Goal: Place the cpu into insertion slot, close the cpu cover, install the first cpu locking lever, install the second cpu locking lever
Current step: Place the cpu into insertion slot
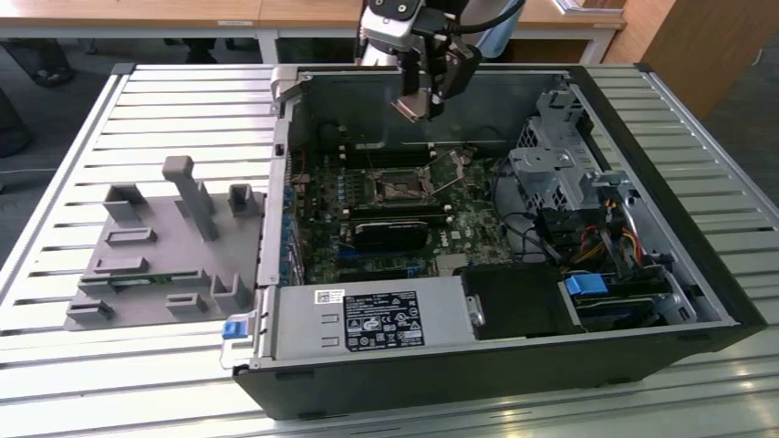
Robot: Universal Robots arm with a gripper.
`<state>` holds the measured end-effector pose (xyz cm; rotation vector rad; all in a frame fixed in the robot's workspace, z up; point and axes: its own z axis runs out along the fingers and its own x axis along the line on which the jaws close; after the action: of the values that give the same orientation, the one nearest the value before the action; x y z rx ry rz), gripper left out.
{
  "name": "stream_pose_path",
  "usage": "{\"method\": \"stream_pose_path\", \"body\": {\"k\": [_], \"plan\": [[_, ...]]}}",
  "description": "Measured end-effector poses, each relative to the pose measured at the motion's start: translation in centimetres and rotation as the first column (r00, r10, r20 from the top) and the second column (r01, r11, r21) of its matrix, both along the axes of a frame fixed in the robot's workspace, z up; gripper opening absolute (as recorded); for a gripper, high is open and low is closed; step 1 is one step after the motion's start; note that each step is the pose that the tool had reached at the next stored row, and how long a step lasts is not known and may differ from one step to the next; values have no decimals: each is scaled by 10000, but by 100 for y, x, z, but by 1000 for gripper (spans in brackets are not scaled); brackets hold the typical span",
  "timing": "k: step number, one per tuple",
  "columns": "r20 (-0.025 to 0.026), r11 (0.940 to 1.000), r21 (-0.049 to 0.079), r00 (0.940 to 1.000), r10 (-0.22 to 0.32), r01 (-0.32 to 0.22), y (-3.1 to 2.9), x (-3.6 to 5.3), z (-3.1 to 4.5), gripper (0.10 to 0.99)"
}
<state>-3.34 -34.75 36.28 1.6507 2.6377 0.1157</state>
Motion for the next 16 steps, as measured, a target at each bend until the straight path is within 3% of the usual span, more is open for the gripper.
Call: {"method": "stream_pose_path", "body": {"k": [10, 16], "plan": [[-3, 9960, -20, 9960, -895, 895, 2, 0, -7, 525], [-15, 9879, -47, 9879, -1550, 1550, 2, 0, -14, 525]]}}
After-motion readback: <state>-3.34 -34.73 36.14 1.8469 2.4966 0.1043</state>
